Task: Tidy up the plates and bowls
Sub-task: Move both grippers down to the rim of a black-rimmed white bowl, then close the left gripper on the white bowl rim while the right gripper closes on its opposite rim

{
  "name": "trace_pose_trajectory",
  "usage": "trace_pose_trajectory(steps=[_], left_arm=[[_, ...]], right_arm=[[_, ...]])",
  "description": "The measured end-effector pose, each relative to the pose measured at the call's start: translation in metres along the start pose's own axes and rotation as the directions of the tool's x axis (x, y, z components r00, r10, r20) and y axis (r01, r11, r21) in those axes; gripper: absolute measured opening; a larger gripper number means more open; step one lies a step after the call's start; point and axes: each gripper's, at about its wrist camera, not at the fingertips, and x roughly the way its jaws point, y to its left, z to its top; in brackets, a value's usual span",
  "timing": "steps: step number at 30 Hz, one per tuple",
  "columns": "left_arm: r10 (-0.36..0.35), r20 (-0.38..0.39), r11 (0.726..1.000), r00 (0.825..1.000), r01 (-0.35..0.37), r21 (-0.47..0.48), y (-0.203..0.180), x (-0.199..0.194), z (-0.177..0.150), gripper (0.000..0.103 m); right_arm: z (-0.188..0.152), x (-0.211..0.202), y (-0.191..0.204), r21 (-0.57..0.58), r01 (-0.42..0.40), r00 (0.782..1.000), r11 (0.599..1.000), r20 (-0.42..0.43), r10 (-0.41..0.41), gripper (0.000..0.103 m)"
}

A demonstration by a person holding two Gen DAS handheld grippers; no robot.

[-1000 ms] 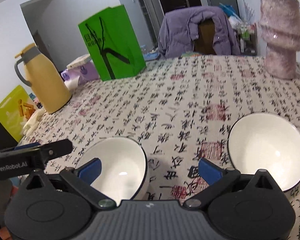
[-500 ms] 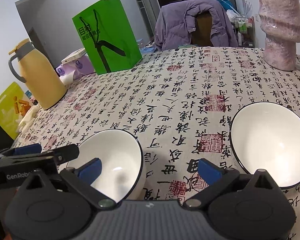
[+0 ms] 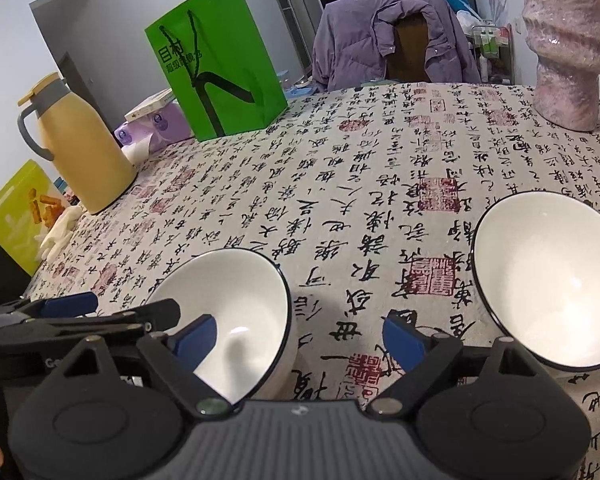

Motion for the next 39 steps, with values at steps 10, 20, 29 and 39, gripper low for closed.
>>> trace_pose_trajectory(steps=[10, 20, 29, 39], left_arm=[[0.007, -0.062, 0.999, 0.998, -0.005, 0.038, -0.005, 0.016, 0.001, 0.094], [-0.034, -0.092, 0.996, 0.995, 0.041, 0.079, -0.016, 0.024, 0.0, 0.071], [-0.091, -0.102, 0.991, 0.991, 0.1, 0.09, -0.025, 0.024, 0.0, 0.044], [-0.114, -0.108, 0.989, 0.988, 0.123, 0.081, -0.029, 0.024, 0.001, 0.031]], right_arm=[[-0.005, 0.011, 0.002, -0.001, -0.004, 1.0, 1.0, -0.013, 0.004, 0.065], [-0.009, 0.022, 0.002, 0.006, 0.004, 1.0, 1.0, -0.017, -0.004, 0.042], [-0.011, 0.023, -0.001, 0.019, -0.001, 1.0, 1.0, -0.001, 0.001, 0.029], [-0.013, 0.024, -0.001, 0.044, -0.058, 0.998, 0.997, 0.008, 0.057, 0.015]])
